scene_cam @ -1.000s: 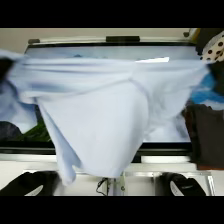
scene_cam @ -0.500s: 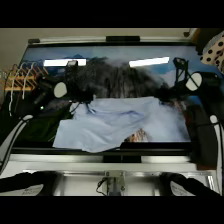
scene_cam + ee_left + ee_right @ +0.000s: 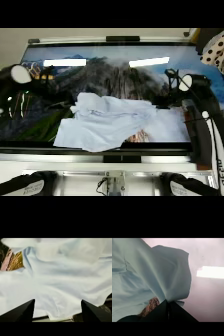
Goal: Fold the shirts.
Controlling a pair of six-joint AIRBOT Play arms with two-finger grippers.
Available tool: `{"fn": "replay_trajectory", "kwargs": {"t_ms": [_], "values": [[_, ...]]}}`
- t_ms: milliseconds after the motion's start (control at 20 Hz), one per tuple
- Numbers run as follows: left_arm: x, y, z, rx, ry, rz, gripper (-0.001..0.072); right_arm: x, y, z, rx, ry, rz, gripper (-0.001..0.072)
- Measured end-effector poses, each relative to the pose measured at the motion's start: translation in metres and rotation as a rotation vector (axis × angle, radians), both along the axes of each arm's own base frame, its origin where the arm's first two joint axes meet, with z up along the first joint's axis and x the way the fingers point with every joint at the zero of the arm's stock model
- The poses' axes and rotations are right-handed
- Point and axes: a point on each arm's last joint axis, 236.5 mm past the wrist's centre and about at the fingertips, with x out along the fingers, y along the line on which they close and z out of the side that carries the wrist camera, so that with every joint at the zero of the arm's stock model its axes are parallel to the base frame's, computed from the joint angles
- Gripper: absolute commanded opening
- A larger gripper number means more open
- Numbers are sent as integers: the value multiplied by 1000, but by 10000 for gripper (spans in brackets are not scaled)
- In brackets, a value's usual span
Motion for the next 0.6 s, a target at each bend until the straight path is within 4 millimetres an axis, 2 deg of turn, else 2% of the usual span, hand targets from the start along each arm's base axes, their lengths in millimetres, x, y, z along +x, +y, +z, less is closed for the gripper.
{"fn": "replay_trajectory", "kwargs": {"t_ms": [50,100,150,250,350,450,600], "values": [[-19,6,-4,-6,25,14,653,0,0,0,0,-2,8,60],[-41,11,-15,-12,64,40,572,-1,0,0,-2,3,15,60],[-61,11,-28,-25,99,69,532,-1,0,-1,-2,4,18,60],[-103,0,-62,-82,183,118,541,-2,1,-1,-1,6,25,61],[-132,-14,-91,-131,244,157,542,-3,2,-1,4,10,29,60],[-150,-32,-113,-184,267,196,543,-4,5,0,15,12,31,60],[-149,-51,-130,-239,240,255,542,-6,10,0,36,24,31,61]]}}
